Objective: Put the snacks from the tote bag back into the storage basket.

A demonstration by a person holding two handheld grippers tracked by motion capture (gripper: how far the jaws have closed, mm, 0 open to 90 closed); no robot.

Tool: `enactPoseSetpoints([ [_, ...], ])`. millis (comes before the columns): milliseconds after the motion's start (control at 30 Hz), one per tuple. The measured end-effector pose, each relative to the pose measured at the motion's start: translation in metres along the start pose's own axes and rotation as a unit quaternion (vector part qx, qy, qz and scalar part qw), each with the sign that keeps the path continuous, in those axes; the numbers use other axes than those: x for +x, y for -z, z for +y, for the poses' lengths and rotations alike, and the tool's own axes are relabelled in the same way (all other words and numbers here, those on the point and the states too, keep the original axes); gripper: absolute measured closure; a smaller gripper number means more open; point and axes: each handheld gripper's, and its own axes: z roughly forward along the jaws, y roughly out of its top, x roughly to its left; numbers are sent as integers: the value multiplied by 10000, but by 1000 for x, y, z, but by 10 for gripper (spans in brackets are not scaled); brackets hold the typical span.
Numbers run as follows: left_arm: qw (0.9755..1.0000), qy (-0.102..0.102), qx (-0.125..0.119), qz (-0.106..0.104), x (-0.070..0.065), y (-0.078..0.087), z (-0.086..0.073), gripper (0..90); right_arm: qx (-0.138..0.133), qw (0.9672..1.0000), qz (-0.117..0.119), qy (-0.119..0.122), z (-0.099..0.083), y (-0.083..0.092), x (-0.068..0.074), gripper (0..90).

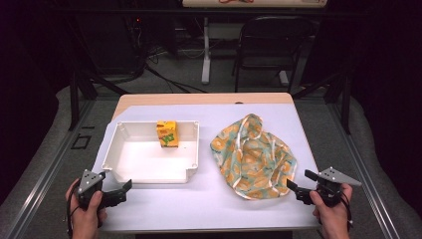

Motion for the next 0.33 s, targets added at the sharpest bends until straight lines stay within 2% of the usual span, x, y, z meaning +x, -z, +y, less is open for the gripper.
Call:
enactPoseSetpoints([
  [267,10000,-3,36,25,0,-1,0,6,20,10000,28,16,0,0,1,143],
  [333,10000,-4,52,24,-1,0,0,6,0,9999,94,-62,1,0,2,141],
])
